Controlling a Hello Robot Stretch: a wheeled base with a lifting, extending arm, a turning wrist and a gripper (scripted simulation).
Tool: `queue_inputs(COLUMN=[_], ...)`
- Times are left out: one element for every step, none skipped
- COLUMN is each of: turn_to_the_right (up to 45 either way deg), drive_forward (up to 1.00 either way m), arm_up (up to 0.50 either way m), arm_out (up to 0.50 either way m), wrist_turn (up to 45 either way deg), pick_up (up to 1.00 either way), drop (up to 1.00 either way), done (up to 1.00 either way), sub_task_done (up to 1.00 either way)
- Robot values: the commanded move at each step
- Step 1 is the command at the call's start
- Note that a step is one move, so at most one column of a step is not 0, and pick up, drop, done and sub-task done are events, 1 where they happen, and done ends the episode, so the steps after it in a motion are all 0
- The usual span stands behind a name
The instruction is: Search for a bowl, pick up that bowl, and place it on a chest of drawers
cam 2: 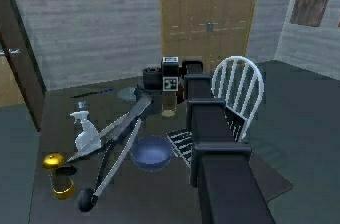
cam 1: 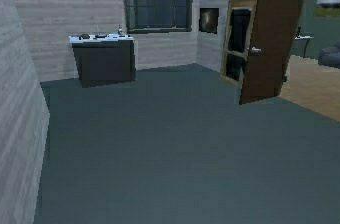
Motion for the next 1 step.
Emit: queue_inputs(turn_to_the_right=[0.0], drive_forward=[0.00], arm_up=[0.00], arm_out=[0.00], wrist_turn=[45.0], pick_up=[0.00], drop=[0.00], done=[0.00], sub_task_done=[0.00])
